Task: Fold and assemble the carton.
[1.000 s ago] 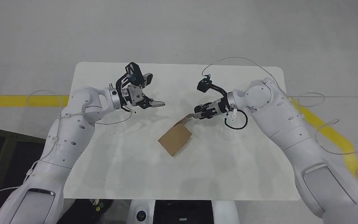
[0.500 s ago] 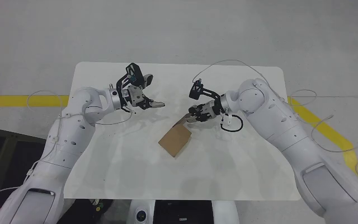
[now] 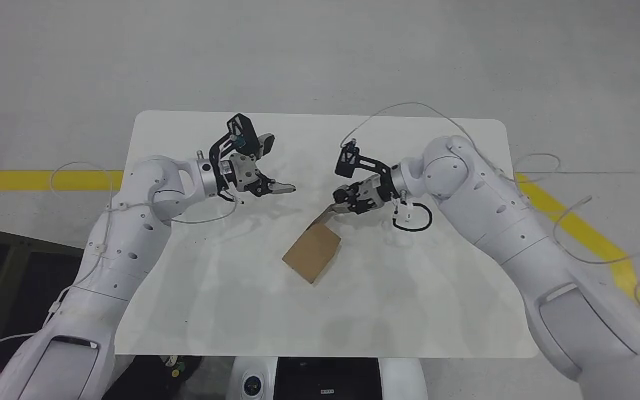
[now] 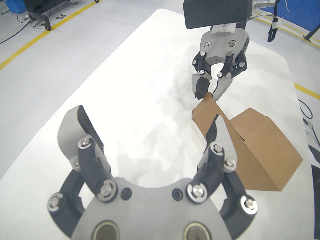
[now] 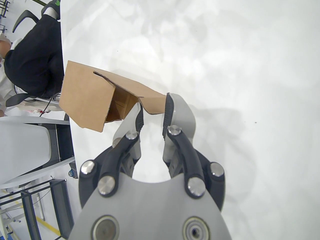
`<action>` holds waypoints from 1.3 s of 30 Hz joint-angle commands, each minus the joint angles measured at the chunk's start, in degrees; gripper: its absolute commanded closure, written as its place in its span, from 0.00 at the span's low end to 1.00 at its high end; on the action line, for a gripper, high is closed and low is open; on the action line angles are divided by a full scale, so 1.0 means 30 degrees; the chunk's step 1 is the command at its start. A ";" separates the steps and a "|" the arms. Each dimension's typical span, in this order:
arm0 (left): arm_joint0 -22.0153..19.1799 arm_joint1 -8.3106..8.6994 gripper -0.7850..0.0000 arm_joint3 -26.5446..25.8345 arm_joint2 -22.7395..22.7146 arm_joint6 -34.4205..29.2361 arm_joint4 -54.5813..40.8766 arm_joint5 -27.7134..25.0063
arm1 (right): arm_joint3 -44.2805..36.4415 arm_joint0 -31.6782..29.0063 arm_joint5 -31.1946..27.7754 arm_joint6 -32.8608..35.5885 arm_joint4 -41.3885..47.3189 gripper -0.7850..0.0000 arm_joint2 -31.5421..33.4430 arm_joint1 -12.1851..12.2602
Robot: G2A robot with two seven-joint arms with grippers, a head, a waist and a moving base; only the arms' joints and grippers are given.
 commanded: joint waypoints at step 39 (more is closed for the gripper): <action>-0.0004 -0.0002 0.00 0.0102 -0.0149 -0.0015 -0.0078 -0.0064 | 0.3979 0.2532 0.7753 0.7374 0.7446 1.00 -0.2330 -0.1039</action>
